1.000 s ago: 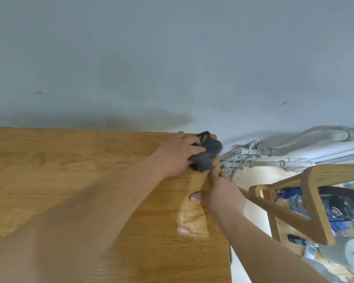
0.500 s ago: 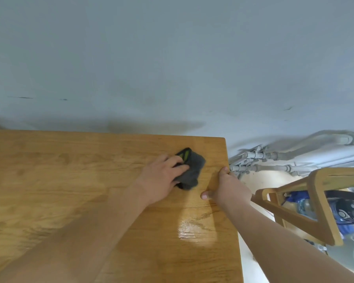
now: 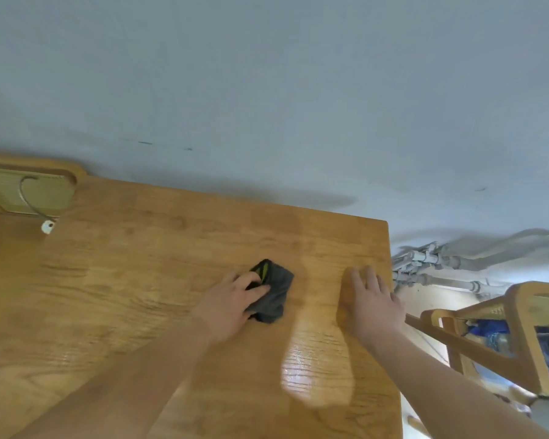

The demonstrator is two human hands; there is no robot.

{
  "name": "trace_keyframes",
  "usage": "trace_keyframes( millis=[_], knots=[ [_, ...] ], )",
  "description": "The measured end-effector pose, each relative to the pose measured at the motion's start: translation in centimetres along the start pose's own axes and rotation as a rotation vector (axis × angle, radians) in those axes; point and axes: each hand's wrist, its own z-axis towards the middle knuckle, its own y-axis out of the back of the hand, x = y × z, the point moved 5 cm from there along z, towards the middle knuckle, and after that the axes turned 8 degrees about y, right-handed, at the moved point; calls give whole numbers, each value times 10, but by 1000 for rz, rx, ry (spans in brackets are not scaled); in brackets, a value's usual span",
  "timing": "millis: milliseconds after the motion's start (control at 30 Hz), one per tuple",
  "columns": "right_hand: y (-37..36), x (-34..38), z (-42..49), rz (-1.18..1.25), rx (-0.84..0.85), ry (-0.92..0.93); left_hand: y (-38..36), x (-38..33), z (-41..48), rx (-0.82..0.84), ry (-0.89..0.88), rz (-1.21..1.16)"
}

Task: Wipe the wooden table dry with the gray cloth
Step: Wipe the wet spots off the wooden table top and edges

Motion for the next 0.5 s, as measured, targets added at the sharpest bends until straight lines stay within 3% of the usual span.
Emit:
trace_keyframes(
  millis=[133,167,233,300,367,433,500],
  knots=[
    [-8,23,-37,292,-31,51,7,17,-20,-184,612,-190],
    [-10,28,-44,374,-59,72,5,3,-25,-198,688,-219],
    [-12,34,-56,545,-91,83,-8,-36,-34,-202,626,-262],
    [-13,35,-66,745,-92,27,-25,-76,-44,-178,378,-339],
    [-18,30,-76,1008,-46,-111,-30,-100,-58,-31,276,-687],
    [-27,23,-88,1321,24,-288,-25,-111,-69,166,443,-1256],
    [-35,12,-96,1521,64,-399,-15,-119,-75,304,596,-1668]
  ],
)
